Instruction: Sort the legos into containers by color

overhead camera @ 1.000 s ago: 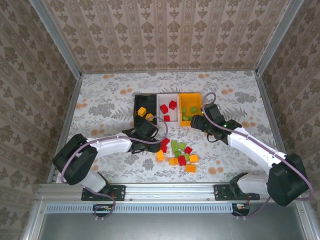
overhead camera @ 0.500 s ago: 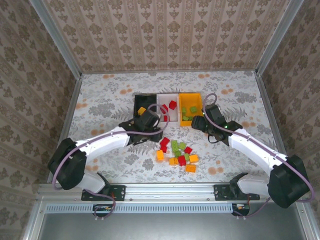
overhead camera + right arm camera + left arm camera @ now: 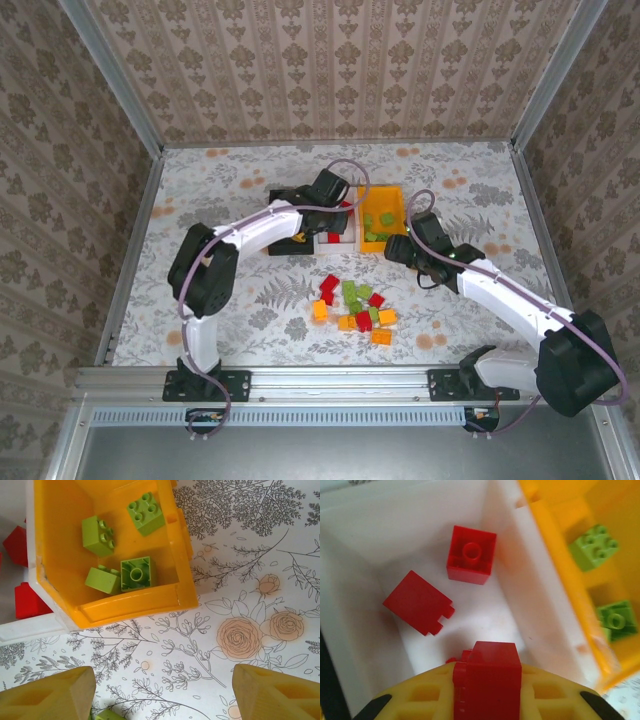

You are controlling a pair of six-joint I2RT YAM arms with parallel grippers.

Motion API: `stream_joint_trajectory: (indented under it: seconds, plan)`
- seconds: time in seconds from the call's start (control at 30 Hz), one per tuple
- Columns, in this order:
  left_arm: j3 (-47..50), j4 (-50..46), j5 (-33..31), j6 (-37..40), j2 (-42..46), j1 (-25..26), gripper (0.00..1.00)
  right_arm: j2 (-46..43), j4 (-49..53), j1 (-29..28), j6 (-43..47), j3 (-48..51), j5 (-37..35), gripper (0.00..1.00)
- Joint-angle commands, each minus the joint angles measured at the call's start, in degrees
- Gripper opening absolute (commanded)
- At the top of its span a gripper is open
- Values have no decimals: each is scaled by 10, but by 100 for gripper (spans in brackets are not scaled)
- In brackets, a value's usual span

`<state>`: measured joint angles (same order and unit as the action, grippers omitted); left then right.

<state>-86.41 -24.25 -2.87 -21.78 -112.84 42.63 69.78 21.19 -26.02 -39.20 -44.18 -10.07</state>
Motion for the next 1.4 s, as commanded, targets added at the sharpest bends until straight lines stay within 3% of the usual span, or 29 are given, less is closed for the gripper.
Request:
stream_joint_trajectory:
  seconds: [0.0,0.3,0.43,0.5,0.77,0.93,1.17,1.37]
  plan:
    - [-39,-32,-10,16,-4,-5,34,-13,10,3,5,8,3,74]
    - [39,32,23,-12,108,8,77,-1,-2,-2,31,16,60,75]
    - [118,70,28,-31,197,25,88,23,-12,-39,56,10,93,76]
    - [162,81,15,-39,245,38,99,41,-18,-72,63,2,87,76]
    - [388,76,-78,-104,471,57,100,151,-48,-187,71,-72,65,75]
    - [489,31,-98,-146,597,53,100,203,-47,-232,87,-107,76,68]
    - [530,2,-107,-168,666,47,100,254,-36,-255,90,-134,88,50]
    - [537,1,-101,-169,669,39,100,283,-26,-268,99,-145,89,49]
